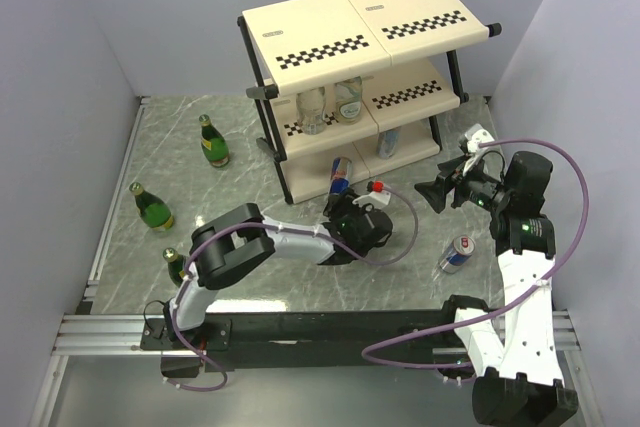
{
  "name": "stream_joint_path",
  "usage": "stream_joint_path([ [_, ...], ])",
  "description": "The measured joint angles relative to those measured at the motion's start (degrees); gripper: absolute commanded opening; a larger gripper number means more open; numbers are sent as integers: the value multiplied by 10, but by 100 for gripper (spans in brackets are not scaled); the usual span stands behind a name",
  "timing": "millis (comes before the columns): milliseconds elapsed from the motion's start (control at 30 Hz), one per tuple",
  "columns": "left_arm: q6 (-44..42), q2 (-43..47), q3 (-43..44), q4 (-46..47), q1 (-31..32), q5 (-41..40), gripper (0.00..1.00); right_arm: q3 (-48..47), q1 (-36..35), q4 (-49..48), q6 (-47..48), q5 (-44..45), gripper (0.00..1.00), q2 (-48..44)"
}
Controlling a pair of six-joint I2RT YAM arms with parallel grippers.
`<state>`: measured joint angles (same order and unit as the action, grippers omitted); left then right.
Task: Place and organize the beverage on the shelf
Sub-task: Move the drink to the center of the board.
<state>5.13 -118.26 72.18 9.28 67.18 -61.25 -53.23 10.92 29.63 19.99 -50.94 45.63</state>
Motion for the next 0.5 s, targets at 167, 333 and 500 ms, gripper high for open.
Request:
stream_joint_path([
  [167, 34, 12, -33, 8, 3, 8, 9, 0, 0, 0, 0, -3, 80, 1],
  [333, 78, 19, -45, 7, 3, 30, 9, 0, 0, 0, 0, -6, 80, 3],
  [500, 132, 39, -68, 3, 3, 63, 8, 0, 0, 0, 0, -8, 80, 3],
])
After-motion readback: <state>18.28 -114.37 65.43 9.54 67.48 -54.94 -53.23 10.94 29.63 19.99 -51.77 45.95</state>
